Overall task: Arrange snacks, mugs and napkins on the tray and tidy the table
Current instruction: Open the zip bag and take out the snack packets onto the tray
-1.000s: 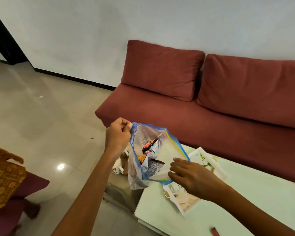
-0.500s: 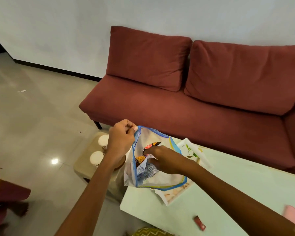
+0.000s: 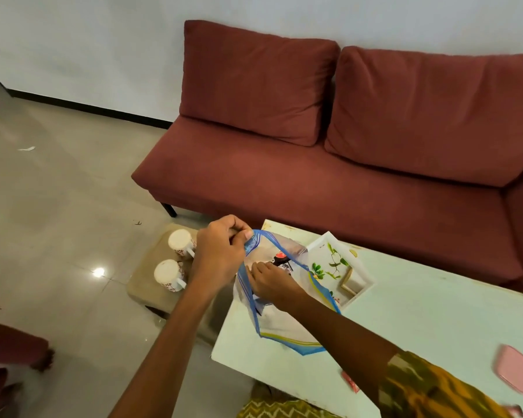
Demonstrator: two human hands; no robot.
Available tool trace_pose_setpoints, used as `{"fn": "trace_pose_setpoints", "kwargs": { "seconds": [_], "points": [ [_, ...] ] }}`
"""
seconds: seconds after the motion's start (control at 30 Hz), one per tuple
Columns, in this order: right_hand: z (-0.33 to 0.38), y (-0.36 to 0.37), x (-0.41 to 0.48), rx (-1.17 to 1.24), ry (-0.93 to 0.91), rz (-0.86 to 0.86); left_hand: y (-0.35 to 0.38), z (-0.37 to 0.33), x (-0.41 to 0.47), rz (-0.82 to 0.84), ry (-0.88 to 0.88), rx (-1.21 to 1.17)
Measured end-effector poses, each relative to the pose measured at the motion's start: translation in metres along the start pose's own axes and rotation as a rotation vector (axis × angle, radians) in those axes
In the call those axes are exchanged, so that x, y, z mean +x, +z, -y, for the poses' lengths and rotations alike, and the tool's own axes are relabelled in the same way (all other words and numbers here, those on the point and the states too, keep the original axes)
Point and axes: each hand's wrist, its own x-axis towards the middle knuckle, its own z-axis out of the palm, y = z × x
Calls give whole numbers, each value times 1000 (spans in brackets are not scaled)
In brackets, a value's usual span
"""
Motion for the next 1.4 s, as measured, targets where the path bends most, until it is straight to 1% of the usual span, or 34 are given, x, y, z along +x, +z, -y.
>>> {"fn": "trace_pose_setpoints", "kwargs": {
  "seconds": [0.07,0.13,0.23,0.37,0.57,0.7,0.8,0.9,0.97,1.03,1.2,1.4],
  "points": [
    [-5,-1,-1,-34,-2,-2,-1,0,4,-6,13,-15],
    [-8,-6,-3,-1,26,-3,0,2,7,1,15,-15],
    [-4,-15,-11,137,104,-44,4,8,9,28,-9,2],
    [8,-27,-37,377,297,-134,13,15,11,38,-14,21],
    [27,-40,-88,771,607,-349,19,22,14,-6,-64,48],
    [27,-44,-119,943,781,-504,29,24,16,-89,-91,35],
    [18,-39,-135,1015,851,-662,38,26,16,-158,-163,38],
    [2,-25,-147,1041,913,-887,50,25,18,-224,-216,23],
    [-10,-13,-149,1016,959,-958,53,25,19,-253,-234,19],
    [-28,7,-153,1004,1023,-994,64,20,24,-276,-222,20],
    [-71,57,-156,947,1145,-1005,92,17,39,-346,-239,-14],
    [-106,109,-164,781,1203,-1176,123,32,62,-434,-265,55]
  ]
}}
